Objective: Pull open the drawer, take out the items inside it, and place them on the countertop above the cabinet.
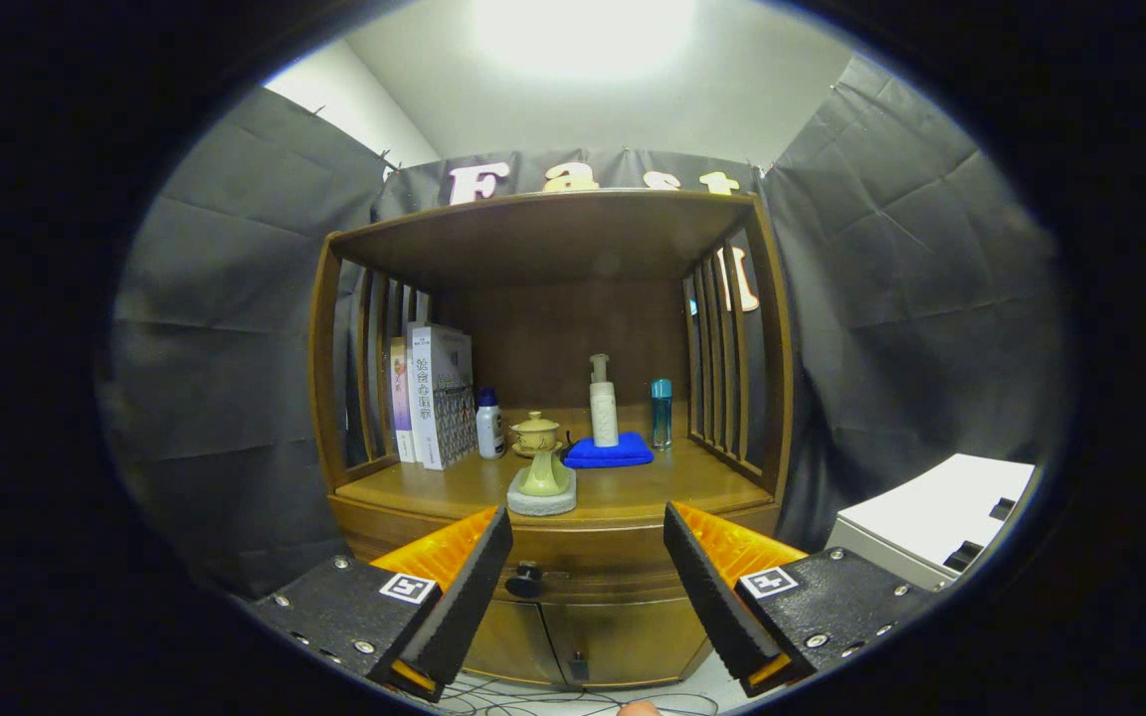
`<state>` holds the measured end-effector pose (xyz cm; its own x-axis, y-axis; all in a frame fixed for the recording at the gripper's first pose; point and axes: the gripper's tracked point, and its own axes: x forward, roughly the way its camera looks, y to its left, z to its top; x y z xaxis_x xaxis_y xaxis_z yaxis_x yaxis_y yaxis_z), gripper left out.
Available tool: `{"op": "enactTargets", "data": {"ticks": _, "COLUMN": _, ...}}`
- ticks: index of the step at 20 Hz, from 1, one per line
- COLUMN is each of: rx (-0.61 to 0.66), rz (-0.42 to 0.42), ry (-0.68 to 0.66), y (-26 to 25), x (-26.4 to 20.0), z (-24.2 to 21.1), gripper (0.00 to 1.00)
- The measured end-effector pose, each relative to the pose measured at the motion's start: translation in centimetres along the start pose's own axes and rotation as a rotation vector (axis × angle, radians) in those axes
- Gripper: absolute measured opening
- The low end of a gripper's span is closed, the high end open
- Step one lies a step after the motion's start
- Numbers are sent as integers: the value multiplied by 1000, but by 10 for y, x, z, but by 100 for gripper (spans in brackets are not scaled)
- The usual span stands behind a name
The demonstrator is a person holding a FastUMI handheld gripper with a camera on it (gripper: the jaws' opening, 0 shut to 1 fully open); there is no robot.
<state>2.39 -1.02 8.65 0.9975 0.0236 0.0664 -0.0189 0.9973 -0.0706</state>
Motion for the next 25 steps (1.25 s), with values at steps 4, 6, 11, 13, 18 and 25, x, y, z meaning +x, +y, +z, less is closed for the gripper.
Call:
{"op": "enactTargets", "data": {"ticks": 4, "rx": 29, "rz": 18, "ry": 20, "y": 7, "x": -18, "z": -15, "gripper": 95}}
{"op": "enactTargets", "data": {"ticks": 6, "rx": 10, "rz": 25, "ry": 32, "y": 9, "x": -20, "z": -24, "gripper": 95}}
{"op": "enactTargets", "data": {"ticks": 11, "rx": 34, "rz": 49, "ry": 39, "y": 16, "x": -21, "z": -30, "gripper": 95}}
{"op": "enactTargets", "data": {"ticks": 13, "rx": 25, "rz": 44, "ry": 35, "y": 14, "x": -23, "z": -29, "gripper": 95}}
{"op": "enactTargets", "data": {"ticks": 18, "rx": 63, "rz": 49, "ry": 28, "y": 16, "x": -24, "z": -26, "gripper": 95}}
{"op": "enactTargets", "data": {"ticks": 25, "rx": 59, "rz": 57, "ry": 33, "y": 19, "x": -25, "z": -26, "gripper": 95}}
